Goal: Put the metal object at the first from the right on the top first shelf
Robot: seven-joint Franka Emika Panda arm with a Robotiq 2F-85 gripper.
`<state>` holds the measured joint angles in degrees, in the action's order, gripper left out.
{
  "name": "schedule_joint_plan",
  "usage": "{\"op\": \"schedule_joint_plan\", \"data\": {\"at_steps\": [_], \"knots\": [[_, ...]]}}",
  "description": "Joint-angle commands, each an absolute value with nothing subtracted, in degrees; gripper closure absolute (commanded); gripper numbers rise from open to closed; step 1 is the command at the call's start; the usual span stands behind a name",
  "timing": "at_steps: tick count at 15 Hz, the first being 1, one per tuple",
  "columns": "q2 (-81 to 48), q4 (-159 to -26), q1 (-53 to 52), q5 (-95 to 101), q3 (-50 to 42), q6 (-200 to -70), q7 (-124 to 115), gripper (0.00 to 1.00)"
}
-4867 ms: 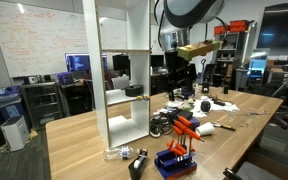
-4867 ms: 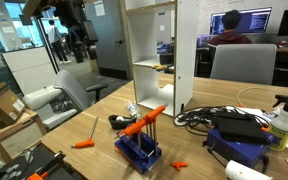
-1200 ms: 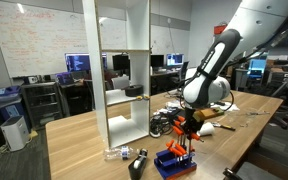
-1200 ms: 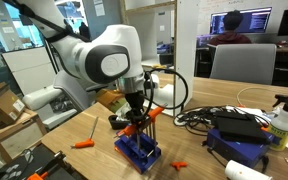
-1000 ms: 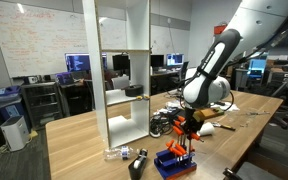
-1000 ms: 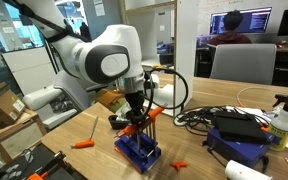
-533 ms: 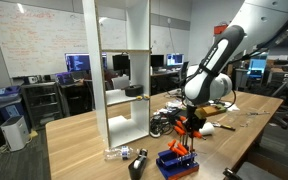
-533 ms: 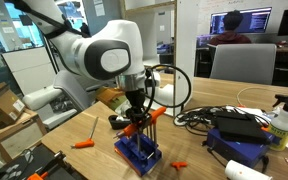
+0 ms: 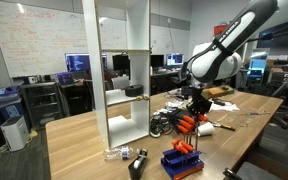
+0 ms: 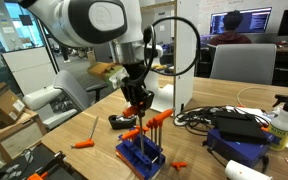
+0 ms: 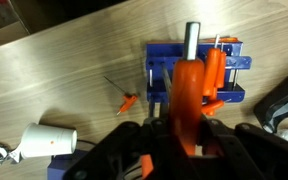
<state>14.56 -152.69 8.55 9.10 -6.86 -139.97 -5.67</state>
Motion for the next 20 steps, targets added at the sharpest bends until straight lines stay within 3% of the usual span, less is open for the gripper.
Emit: {"op": "schedule_joint_plan", "data": {"at_steps": [1,6,20], "knots": [[24.5,-150.9,10.5,11.9,-5.7,-132.2,-6.4,0.89],[32.0,-147.1,11.3,12.5,-4.4,-125.7,-6.7,0.89],[45.5,-133.5,12.9,10.6,0.9,-129.4,-17.9,0.89]]}}
